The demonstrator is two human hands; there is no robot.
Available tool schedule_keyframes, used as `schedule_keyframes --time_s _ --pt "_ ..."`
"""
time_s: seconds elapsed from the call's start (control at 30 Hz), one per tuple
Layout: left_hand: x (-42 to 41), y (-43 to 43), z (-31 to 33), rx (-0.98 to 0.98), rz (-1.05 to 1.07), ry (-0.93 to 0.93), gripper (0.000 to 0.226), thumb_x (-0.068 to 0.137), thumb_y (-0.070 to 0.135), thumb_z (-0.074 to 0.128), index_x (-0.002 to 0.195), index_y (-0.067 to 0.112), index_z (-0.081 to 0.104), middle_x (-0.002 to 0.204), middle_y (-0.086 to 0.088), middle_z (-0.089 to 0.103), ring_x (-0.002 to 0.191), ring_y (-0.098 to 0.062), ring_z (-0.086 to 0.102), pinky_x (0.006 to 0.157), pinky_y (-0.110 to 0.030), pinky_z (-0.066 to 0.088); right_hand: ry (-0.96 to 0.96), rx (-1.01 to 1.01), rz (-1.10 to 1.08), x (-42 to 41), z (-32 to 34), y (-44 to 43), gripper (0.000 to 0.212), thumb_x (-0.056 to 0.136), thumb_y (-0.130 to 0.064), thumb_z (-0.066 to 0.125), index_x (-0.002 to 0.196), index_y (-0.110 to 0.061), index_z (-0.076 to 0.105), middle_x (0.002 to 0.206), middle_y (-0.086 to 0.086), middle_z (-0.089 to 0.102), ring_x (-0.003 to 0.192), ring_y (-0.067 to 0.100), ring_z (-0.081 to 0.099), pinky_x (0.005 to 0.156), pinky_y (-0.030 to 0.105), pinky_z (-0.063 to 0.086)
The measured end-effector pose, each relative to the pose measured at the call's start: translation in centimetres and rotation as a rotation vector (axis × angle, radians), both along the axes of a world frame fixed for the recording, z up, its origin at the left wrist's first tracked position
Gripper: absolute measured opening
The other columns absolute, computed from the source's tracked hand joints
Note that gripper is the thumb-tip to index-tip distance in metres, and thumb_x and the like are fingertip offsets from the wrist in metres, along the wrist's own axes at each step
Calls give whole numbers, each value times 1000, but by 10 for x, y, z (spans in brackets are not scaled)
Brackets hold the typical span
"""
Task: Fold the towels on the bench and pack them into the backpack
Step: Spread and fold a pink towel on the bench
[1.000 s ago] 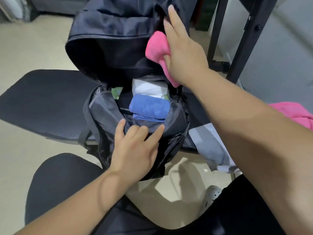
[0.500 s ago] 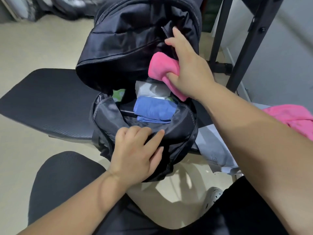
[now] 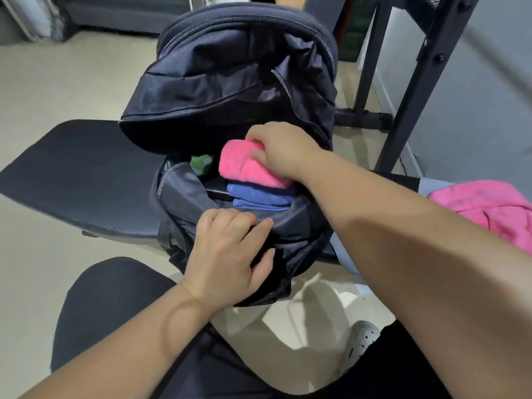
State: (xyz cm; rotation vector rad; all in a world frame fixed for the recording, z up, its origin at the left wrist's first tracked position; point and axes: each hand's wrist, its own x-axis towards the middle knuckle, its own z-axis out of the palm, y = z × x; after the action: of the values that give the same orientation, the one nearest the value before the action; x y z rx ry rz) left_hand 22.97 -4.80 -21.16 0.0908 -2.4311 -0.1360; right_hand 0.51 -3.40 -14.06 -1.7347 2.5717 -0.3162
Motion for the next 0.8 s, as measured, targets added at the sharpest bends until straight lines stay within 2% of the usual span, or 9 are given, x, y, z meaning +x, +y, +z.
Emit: schedule_keyframes --time_s 0.1,0.17,0.27,0.33,0.37,0.43,0.47,0.53,0.8 --pt "1 -5 1 6 -19 -3 38 83 29 73 112 5 74 92 -11 65 81 -36 60 75 -44 42 415 97 -16 4 -12 -4 27 98 -17 52 124 -14 55 114 11 53 94 33 58 64 40 34" --pt "0 -7 1 5 -30 6 36 83 27 72 111 4 75 91 -12 65 80 -36 60 73 -45 42 504 90 87 18 -13 1 22 90 -14 61 112 -13 63 107 11 54 86 32 56 61 39 29" --pt "-5 -9 -1 -18 -43 30 27 85 17 68 107 3 75 86 -12 64 75 -35 58 69 -46 41 384 194 205 33 -16 14 26 96 -23 54 119 -20 66 113 8 50 95 29 53 66 39 36" --pt "-8 -10 -3 -39 -56 47 24 85 11 65 105 4 76 85 -10 65 73 -34 57 68 -44 38 294 371 156 41 -17 23 39 101 -37 48 137 -25 56 135 9 43 115 32 47 84 43 41" --pt "-9 -10 -4 -55 -60 52 23 84 9 66 104 4 76 84 -9 65 73 -34 57 68 -42 36 265 451 105 42 -17 25 50 102 -47 44 148 -26 45 151 11 32 128 36 40 97 49 38" --pt "-10 -11 -6 -84 -62 55 22 83 8 69 103 4 76 84 -8 65 71 -33 56 67 -42 34 170 602 -14 40 -16 25 73 101 -63 33 161 -30 11 169 6 -2 150 41 13 116 64 18" --pt "-10 -12 -6 -92 -65 57 22 83 7 69 104 4 76 84 -8 65 70 -33 55 66 -42 33 121 655 -65 37 -17 23 79 99 -69 29 161 -31 -1 169 3 -14 153 41 -1 118 68 7" --pt "-10 -14 -7 -101 -77 61 22 83 7 70 105 5 74 84 -8 65 69 -33 55 65 -43 33 98 742 -117 27 -22 19 84 95 -75 21 160 -32 -9 167 -1 -23 154 37 -14 118 69 -3" --pt "-9 -19 -8 -71 -118 114 33 85 8 70 117 10 60 85 -9 66 69 -33 56 63 -45 38 148 864 -99 19 -17 11 92 89 -84 15 161 -29 -2 167 4 -21 153 40 -14 118 66 -8"
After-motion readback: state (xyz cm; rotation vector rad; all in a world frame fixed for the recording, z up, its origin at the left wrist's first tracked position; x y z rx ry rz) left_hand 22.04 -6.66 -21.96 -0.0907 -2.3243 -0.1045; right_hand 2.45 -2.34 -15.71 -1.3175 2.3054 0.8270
